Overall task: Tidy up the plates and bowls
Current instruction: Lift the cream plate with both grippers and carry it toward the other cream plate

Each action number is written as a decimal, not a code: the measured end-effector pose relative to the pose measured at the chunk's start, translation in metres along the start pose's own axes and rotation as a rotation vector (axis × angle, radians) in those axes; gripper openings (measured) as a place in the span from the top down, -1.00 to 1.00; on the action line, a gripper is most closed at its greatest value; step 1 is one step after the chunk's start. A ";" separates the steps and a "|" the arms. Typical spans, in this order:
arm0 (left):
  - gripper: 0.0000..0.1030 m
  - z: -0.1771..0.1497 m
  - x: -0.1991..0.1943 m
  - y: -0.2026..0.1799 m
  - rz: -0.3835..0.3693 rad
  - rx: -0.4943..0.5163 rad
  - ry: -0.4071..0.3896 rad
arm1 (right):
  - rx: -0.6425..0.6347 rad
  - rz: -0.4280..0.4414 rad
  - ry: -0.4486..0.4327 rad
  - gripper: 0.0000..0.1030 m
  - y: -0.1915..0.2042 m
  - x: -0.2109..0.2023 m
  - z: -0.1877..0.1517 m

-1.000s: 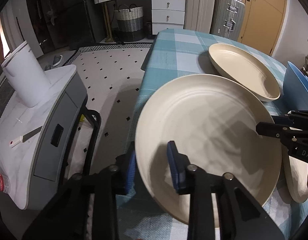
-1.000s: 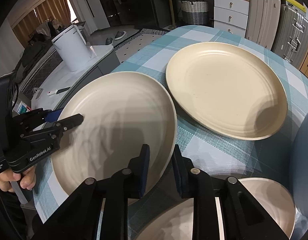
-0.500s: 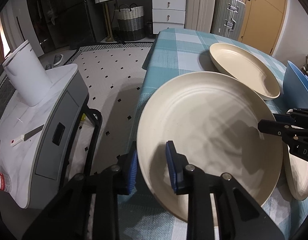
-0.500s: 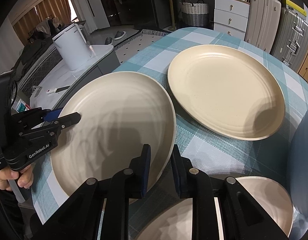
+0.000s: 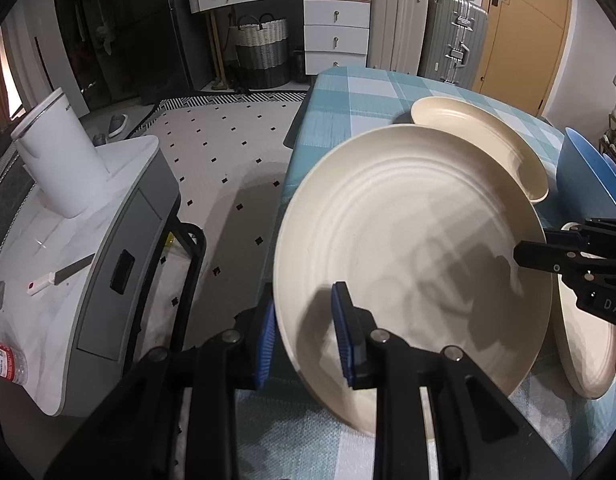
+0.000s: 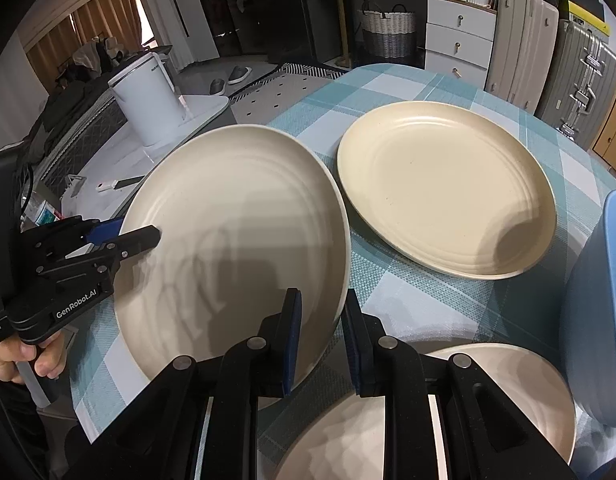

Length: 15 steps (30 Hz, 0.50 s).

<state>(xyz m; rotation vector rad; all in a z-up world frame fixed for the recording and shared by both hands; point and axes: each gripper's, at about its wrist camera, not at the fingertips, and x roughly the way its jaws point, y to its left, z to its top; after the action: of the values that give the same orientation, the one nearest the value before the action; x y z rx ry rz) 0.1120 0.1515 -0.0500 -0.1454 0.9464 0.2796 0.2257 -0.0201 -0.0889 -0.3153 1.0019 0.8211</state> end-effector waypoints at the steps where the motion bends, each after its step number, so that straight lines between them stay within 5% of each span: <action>1: 0.51 0.000 -0.001 0.000 0.000 0.000 0.000 | -0.001 0.002 0.000 0.61 0.000 -0.001 0.000; 15: 0.52 -0.003 0.005 -0.001 -0.003 0.002 0.014 | 0.013 -0.005 0.010 0.61 0.000 0.003 -0.001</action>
<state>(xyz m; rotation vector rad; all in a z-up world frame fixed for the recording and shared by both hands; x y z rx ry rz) 0.1124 0.1504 -0.0561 -0.1474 0.9600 0.2752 0.2255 -0.0197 -0.0917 -0.3116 1.0152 0.8090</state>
